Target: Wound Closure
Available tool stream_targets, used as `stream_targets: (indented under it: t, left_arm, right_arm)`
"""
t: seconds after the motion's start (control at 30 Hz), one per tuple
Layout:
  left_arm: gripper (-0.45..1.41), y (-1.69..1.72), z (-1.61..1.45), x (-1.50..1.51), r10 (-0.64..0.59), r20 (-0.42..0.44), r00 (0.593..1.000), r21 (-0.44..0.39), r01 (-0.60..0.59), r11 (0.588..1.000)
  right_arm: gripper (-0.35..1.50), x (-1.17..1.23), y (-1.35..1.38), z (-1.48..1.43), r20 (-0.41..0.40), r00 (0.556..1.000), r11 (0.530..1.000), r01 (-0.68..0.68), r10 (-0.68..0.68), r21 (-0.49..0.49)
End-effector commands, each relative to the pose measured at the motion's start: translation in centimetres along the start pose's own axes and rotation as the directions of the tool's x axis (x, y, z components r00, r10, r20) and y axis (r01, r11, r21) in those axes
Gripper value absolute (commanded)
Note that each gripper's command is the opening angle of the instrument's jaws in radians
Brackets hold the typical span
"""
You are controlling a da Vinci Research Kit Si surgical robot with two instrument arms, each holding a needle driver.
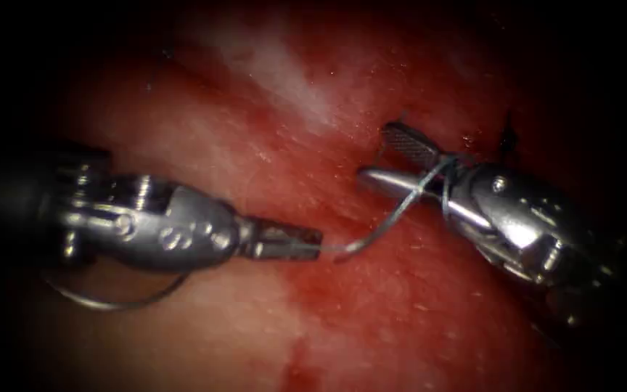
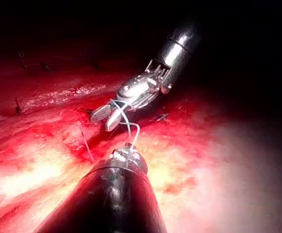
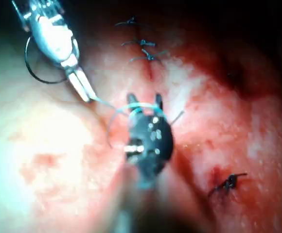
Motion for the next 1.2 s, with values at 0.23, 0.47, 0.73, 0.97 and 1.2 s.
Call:
stream_targets:
  t: [0.23, 0.47, 0.73, 0.97, 1.2]
  left_arm:
    - [-0.45, 0.06, 0.03, 0.05, 0.002, -0.002, 1.000, -0.003, -0.002, 1.000]
    - [-0.45, -0.07, 0.09, 0.07, -0.002, -0.005, 1.000, -0.008, 0.002, 1.000]
    - [-0.45, -0.20, 0.13, -0.01, 0.001, -0.006, 1.000, -0.007, -0.001, 1.000]
    - [-0.45, -0.29, 0.09, -0.13, -0.024, -0.001, 1.000, -0.007, 0.024, 1.000]
    - [-0.45, -0.67, 0.04, -0.38, -0.129, 0.015, 0.991, 0.011, 0.129, 0.992]
  right_arm:
    - [0.29, -0.27, 0.13, 0.07, 0.017, 0.998, 0.997, -0.063, 0.064, -0.048]
    - [0.69, -0.32, 0.26, 0.14, 0.028, 0.990, 0.987, -0.133, 0.136, -0.085]
    - [0.86, -0.47, 0.44, 0.39, 0.028, 0.981, 0.979, -0.189, 0.192, -0.078]
    - [-0.35, -0.43, 0.44, 0.54, 0.019, 0.980, 0.975, -0.193, 0.196, -0.107]
    - [-0.35, -0.43, 0.33, 0.41, 0.013, 0.999, 0.974, 0.041, -0.039, -0.223]
